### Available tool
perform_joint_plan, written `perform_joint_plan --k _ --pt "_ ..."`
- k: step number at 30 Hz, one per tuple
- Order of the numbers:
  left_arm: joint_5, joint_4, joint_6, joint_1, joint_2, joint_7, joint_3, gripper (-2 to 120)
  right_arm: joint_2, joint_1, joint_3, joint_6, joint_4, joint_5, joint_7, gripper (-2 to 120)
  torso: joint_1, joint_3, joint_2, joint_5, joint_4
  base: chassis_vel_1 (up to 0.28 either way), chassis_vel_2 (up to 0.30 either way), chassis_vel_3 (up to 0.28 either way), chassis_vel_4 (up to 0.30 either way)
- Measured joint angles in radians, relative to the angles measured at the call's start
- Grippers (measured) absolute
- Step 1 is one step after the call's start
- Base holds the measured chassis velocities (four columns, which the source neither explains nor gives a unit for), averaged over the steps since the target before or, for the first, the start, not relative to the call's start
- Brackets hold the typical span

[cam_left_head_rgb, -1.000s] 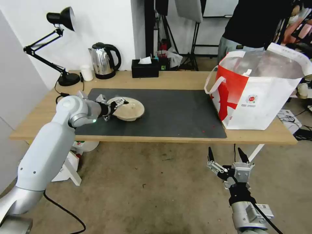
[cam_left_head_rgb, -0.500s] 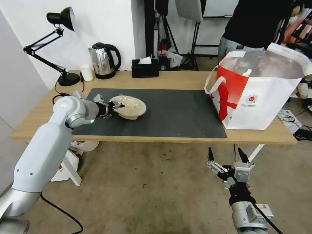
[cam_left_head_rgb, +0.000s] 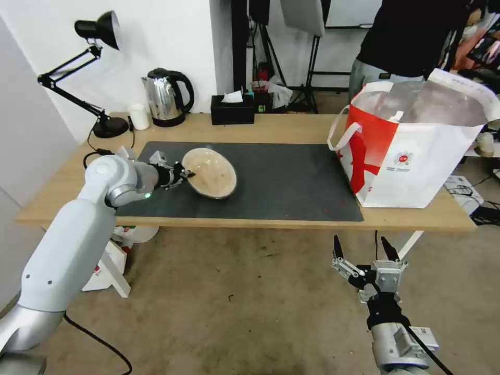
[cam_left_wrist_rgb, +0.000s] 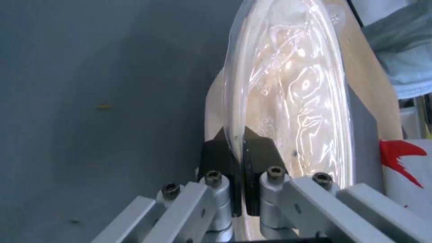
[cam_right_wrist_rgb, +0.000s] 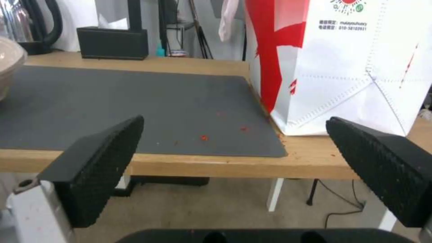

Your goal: Pick up the trash from the table and place it into the takeout bag.

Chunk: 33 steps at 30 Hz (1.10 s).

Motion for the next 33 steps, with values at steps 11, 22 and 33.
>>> perform_joint_plan --k 11,22,33 --pt "-0.017 -0.174 -0.035 0.019 0.073 0.034 -0.043 0 0.0 0.0 0.0 0.0 0.0 0.0 0.0 100 0.0 0.0 0.0 -0.0002 0.0001 0.0 0.0 0.0 0.0" --pt "-0.082 -0.226 -0.17 -0.277 0.241 0.271 0.064 0 0.0 0.0 0.0 0.0 0.0 0.0 0.0 100 0.0 0.0 0.0 0.0 0.0002 0.0 0.0 0.0 0.0" --pt "0.017 -0.052 -0.311 -0.545 0.189 0.601 0.359 0 0.0 0.0 0.0 0.0 0.0 0.0 0.0 100 0.0 0.0 0.0 -0.0003 0.0005 0.0 0.0 0.0 0.0"
